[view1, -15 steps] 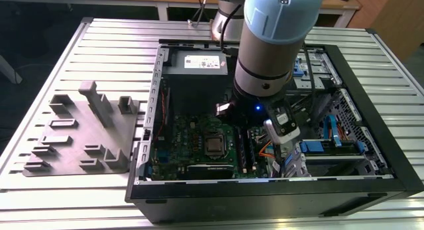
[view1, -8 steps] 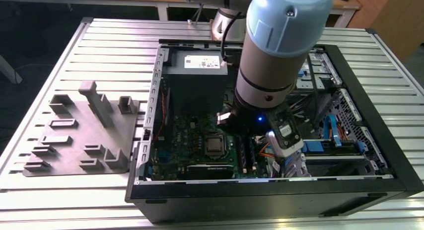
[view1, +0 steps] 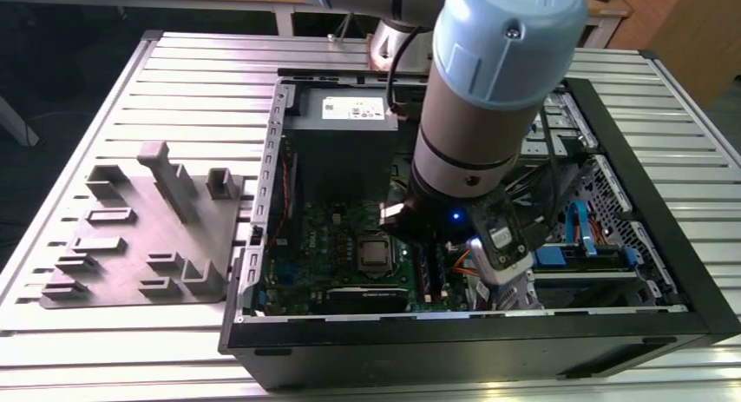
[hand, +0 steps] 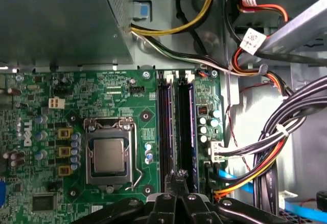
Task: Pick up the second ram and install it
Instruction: 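Press down the second ram until it locks into place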
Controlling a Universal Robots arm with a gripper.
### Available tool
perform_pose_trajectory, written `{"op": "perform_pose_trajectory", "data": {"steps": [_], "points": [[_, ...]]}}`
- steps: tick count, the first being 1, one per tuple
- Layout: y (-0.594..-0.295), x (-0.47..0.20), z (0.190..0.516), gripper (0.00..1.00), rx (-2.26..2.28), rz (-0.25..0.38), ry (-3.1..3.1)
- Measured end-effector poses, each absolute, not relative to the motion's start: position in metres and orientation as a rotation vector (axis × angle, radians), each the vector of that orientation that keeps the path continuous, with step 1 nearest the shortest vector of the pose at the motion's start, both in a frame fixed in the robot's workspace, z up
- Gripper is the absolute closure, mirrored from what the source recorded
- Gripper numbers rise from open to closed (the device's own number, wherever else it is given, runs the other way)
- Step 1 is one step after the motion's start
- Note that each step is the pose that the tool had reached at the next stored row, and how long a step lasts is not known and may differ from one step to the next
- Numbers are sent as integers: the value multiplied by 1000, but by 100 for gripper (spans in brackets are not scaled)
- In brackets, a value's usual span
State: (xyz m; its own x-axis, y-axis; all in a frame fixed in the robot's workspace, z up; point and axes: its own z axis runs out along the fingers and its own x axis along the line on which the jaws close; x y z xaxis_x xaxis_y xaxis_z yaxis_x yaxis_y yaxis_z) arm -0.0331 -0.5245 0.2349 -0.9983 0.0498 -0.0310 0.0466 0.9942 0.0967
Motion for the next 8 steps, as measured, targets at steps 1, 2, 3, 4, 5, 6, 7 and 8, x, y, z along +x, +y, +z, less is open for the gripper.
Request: {"op": "perform_pose_trajectory", "data": {"steps": [1,2,3,4,5,6,7,8], "points": [[-525,-33,235,93,75,149,3104],[-526,-33,235,93,75,149,3104],[-528,-33,235,93,75,149,3104],[-529,-33,235,93,75,149,3104],[-530,-33,235,93,76,149,3104],[-532,-33,235,93,76,149,3105],[-533,-33,235,93,76,149,3105],[-534,-33,235,93,76,148,3105]]}}
